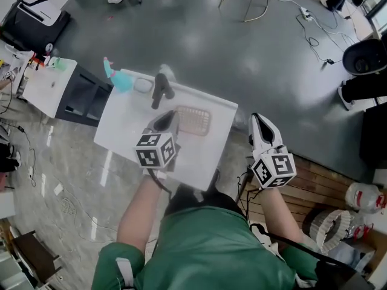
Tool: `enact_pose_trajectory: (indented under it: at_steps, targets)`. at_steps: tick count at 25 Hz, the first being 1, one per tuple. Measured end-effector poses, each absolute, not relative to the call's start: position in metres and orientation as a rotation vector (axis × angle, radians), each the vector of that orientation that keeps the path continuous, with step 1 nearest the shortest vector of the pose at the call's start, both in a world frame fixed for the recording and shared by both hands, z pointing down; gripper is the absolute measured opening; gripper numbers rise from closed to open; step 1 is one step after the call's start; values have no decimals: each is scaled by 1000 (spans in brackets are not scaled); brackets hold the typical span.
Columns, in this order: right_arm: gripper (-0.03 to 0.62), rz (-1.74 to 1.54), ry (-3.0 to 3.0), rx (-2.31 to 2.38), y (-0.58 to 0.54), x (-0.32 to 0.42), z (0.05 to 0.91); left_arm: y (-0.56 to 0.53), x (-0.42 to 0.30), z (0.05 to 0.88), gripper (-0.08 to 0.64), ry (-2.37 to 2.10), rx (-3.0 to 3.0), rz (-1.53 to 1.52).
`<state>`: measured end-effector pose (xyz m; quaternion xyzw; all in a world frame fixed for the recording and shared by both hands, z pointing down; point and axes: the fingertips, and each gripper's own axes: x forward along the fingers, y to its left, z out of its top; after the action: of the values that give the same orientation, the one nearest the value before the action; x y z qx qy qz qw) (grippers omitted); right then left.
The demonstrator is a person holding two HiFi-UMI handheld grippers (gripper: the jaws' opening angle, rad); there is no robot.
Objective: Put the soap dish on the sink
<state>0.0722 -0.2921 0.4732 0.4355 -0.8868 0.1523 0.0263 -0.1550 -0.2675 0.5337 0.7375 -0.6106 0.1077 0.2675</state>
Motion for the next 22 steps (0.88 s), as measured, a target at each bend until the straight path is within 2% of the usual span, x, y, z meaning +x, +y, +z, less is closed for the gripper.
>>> enact_pose_trajectory:
  at_steps: [22]
  targets:
    - [2, 559, -2520, 1583, -318, 105, 518, -348, -132, 641, 38, -1463, 1957, 460]
